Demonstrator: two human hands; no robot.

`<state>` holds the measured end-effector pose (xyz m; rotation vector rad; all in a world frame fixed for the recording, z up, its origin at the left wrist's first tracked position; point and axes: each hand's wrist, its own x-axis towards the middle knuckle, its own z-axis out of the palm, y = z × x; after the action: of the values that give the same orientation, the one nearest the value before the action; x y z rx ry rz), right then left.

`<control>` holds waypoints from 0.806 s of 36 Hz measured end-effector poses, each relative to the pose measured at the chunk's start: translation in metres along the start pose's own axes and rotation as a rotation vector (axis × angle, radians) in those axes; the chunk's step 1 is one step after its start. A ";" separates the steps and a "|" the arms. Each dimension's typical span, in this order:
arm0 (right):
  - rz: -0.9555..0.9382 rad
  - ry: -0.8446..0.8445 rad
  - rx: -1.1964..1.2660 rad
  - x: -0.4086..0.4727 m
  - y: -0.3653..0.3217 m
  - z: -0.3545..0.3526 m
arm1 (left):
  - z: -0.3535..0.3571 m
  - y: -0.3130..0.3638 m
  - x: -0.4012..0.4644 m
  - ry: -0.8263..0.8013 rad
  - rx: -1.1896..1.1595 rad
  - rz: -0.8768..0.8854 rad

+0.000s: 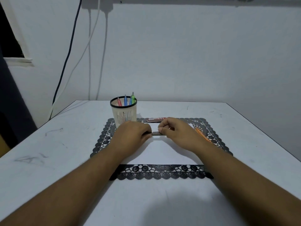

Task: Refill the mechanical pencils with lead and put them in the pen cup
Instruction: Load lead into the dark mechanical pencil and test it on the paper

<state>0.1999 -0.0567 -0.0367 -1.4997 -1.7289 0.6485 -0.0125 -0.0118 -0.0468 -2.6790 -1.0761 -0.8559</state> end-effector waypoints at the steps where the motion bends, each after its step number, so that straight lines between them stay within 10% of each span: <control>1: 0.016 0.013 0.016 0.001 0.003 -0.004 | 0.000 -0.004 -0.001 -0.015 -0.031 -0.037; 29: 0.048 0.096 0.235 -0.003 0.010 0.004 | 0.001 -0.011 -0.002 -0.096 -0.375 -0.165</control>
<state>0.2024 -0.0571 -0.0477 -1.3879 -1.4928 0.7638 -0.0207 -0.0050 -0.0500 -2.9928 -1.2863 -1.0610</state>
